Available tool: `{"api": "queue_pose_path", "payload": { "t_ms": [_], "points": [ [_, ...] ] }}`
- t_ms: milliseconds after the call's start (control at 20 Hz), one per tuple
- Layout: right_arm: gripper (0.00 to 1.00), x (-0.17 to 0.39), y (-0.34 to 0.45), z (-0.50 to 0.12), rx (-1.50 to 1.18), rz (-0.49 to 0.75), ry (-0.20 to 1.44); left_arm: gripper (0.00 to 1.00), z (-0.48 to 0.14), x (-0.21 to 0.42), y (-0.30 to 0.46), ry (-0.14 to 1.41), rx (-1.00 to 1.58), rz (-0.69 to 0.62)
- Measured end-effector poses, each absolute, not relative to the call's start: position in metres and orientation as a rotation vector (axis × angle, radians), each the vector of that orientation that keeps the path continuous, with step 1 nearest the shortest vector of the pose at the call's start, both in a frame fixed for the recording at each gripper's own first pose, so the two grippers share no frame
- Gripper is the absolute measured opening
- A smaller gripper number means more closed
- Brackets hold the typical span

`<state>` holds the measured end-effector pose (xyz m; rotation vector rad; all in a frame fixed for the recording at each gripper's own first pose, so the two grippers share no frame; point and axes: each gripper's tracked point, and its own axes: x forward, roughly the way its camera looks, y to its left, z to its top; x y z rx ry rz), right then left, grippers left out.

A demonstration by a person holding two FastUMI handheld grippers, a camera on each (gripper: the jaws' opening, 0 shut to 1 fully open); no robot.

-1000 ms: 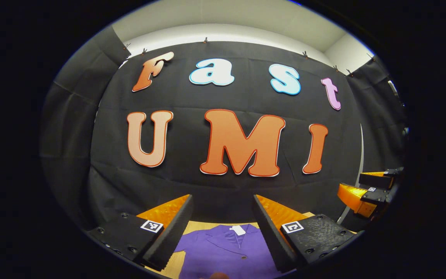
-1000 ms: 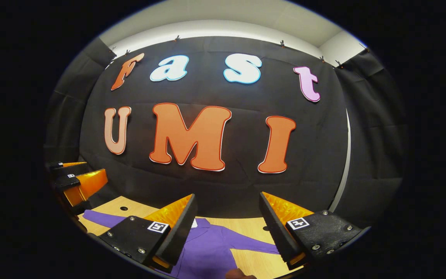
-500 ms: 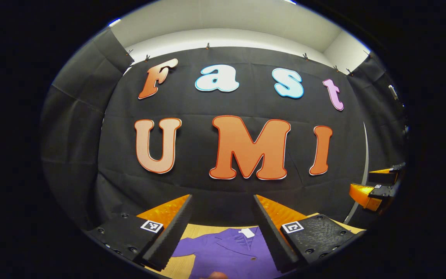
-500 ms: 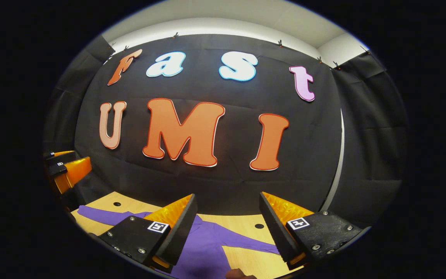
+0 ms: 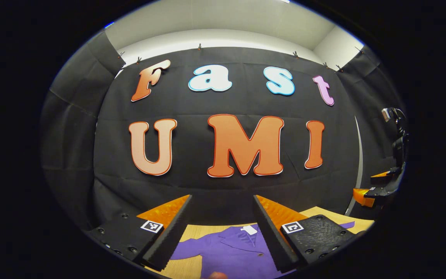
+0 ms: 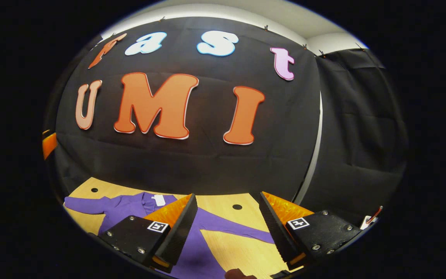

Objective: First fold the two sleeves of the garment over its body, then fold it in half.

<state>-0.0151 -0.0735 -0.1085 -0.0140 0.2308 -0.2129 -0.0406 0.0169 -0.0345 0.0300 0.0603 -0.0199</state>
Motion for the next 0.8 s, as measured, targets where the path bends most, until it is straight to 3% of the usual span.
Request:
{"api": "queue_pose_path", "payload": {
  "t_ms": [800],
  "points": [
    [0.97,0.036,-0.23,-0.295,0.223,-0.374,0.773,0.94,-0.06,-0.019,-0.005,0.141,0.077,0.119]
  ]
}}
